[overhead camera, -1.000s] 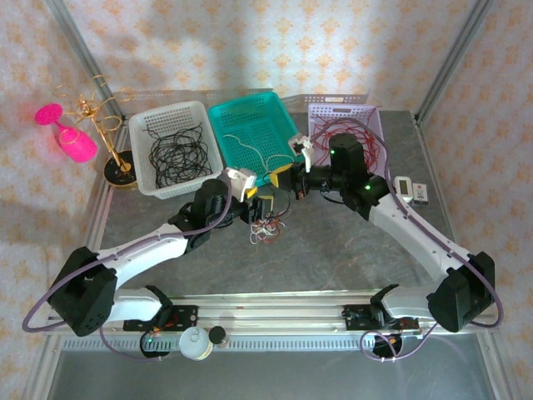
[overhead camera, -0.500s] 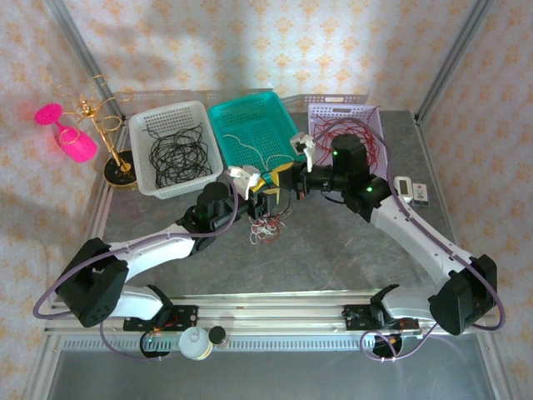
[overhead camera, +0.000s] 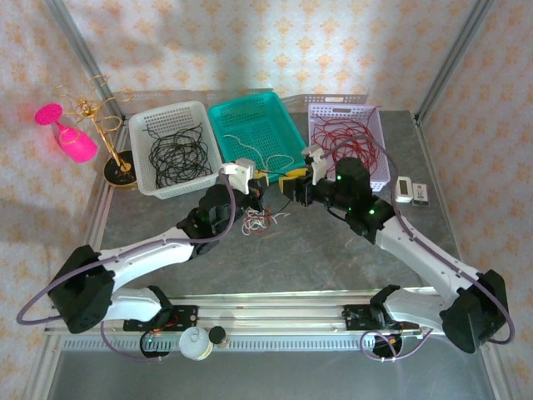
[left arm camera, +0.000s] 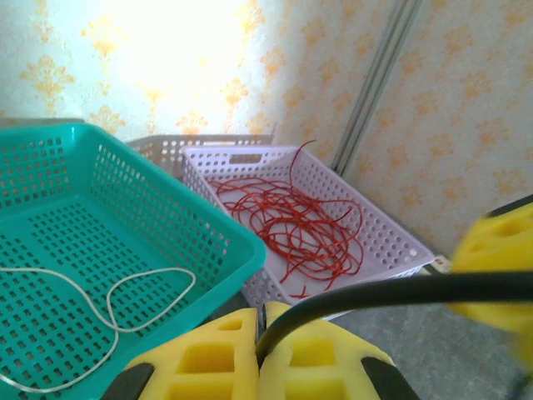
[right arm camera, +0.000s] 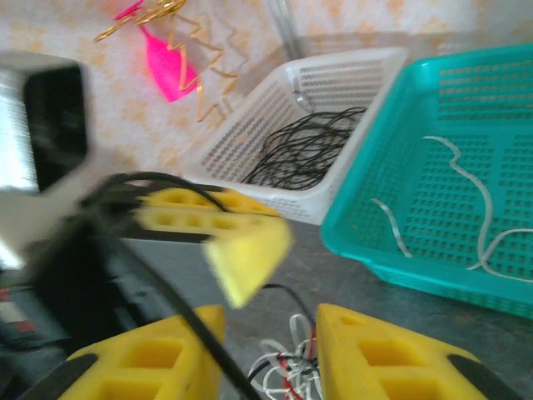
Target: Untangle the cables
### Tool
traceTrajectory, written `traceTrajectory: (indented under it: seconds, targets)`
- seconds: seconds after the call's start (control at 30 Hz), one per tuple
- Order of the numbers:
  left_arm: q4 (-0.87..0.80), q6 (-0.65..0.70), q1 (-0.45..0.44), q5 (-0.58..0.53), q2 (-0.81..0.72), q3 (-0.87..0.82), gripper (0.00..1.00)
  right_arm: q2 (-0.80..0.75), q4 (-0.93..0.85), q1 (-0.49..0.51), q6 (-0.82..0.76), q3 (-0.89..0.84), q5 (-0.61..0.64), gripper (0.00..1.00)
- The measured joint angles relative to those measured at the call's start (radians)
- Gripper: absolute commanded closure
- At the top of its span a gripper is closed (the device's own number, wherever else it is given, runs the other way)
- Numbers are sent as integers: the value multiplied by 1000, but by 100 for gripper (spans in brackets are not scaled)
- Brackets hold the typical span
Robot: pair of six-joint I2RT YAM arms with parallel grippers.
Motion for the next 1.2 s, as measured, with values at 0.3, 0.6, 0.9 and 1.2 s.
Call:
traceTrajectory:
  seconds: [0.3,0.6,0.9,1.2]
  targets:
    - [-159,2,-101,-101,-117,112,100,88,315,77,167,-133,272,62]
    - [-323,19,-150,-131,-188,253,100,230,461,76,265,-216,428,69]
    - [-441,71,-154,-165,-208,420,100,307,522,78,282,-351,500,72]
    - [-573,106,-156,-213,-175,568,100,348,552,80,260,-398,583,67]
